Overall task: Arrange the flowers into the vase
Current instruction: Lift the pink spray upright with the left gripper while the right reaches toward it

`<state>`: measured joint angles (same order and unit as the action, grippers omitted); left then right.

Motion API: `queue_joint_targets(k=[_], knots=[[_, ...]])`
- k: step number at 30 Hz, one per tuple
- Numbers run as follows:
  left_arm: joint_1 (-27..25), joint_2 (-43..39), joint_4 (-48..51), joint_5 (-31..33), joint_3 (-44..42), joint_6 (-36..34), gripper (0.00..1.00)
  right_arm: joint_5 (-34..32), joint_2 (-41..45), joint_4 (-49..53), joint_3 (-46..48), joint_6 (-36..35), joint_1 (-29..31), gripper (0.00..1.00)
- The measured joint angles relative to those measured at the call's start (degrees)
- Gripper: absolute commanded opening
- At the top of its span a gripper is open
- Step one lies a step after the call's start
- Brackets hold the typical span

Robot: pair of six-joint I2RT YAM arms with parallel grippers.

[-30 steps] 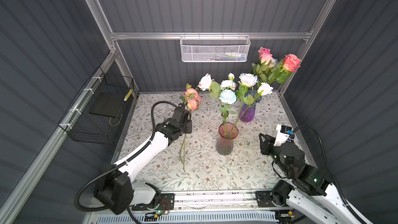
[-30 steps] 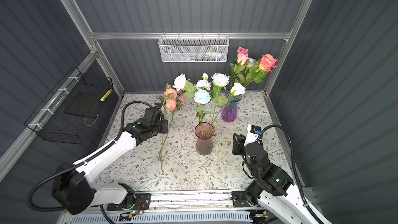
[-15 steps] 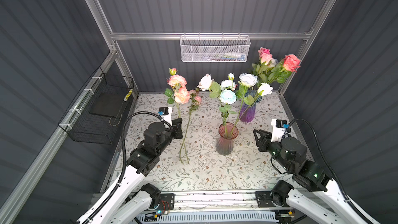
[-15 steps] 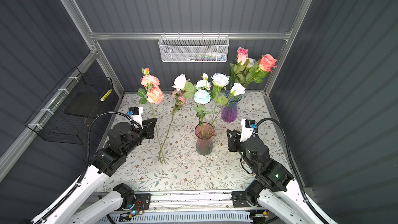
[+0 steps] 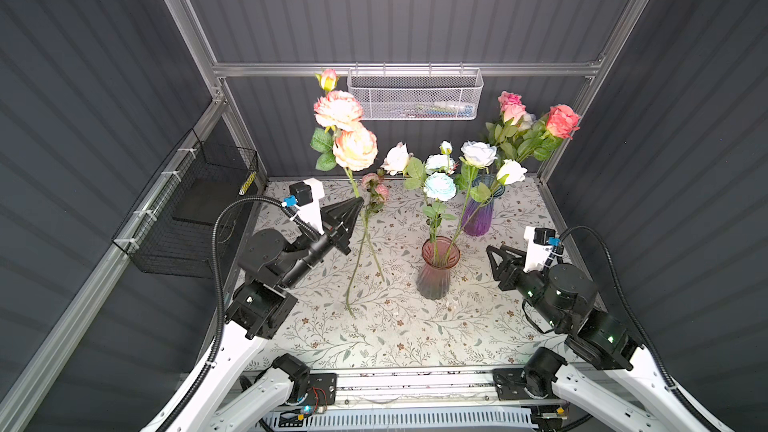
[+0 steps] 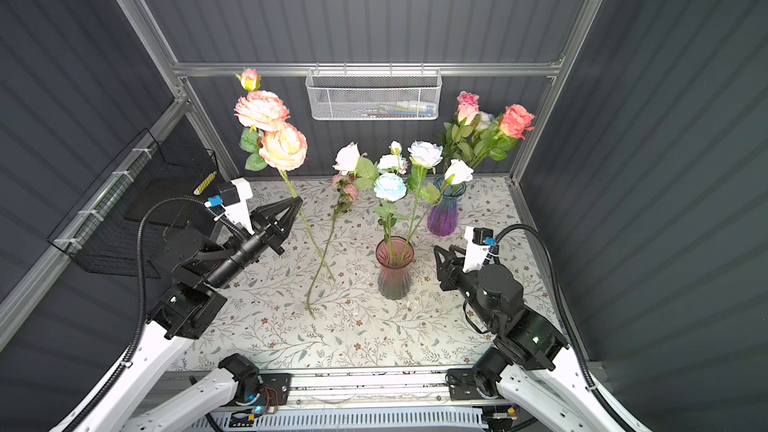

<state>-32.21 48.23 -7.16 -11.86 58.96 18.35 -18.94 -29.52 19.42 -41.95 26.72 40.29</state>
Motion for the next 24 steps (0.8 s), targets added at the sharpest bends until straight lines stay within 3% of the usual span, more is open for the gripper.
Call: queue_joint_targets(k=[4, 8, 12, 18, 24], knots=[[-0.81, 4.11, -1.90, -1.92, 3.17, 0.04, 0.00, 0.61, 0.94, -0.85, 0.37, -0.31, -0.02, 0.45], [-4.28, 7.32, -2.67, -2.58, 5.16, -0.11, 0.00, 8.90, -1.33, -1.01, -2.43, -2.40, 0.00, 0.46], [-9.70, 11.98, -3.48, -2.78, 8.66, -0.39, 0.00, 15.87, -8.61, -0.57, -12.22, -5.57, 2.14, 0.48], [-14.64, 18.56, -5.68, -3.28, 12.13, -0.22, 0.00, 18.27, -18.95, -0.55, -24.55, -12.37, 11.45, 0.52], [-17.49, 19.91, -5.90, -3.21, 12.24, -0.11, 0.00, 18.47, -26.10, -0.33, -28.37, -15.45, 13.18, 0.47]])
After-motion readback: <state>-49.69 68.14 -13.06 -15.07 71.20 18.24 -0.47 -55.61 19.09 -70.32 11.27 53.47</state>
